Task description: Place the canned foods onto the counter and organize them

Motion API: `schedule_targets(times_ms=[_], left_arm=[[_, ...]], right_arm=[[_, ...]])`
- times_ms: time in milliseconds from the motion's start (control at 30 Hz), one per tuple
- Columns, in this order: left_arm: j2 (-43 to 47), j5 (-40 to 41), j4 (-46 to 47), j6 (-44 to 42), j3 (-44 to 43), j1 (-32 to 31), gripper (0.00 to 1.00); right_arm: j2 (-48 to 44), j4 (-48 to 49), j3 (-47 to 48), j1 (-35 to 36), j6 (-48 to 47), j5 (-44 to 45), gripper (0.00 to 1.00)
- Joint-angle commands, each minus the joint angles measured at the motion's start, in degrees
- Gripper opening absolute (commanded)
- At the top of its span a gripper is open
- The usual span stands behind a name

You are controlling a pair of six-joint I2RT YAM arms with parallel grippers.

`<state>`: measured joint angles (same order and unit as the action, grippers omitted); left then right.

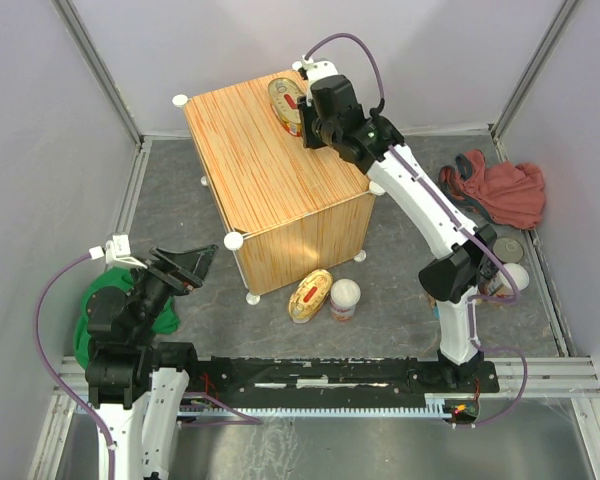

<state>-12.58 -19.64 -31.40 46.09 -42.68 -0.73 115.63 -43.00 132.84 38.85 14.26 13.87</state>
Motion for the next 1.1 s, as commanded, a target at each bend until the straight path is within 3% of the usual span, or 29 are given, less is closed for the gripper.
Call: schedule_targets(times_ms=[0, 533, 1067], left_arm=[[-0.11, -0.63, 1.67, 1.22, 0.06, 0.15, 0.89], [-1.44, -1.74, 1.67, 0.42, -0.60, 0.12, 0.89], [-1.55, -1.98, -1.09, -0.43, -1.84, 0.12, 0.90]], right_arm=[[1.88, 0.63, 5.81, -0.77, -0.50, -1.36, 0.32], [9.39, 0.51, 17.45, -1.42, -0.30, -3.30, 0.35], [10.33, 2.39, 17.93, -2.81, 0.01, -0.97, 0.41]])
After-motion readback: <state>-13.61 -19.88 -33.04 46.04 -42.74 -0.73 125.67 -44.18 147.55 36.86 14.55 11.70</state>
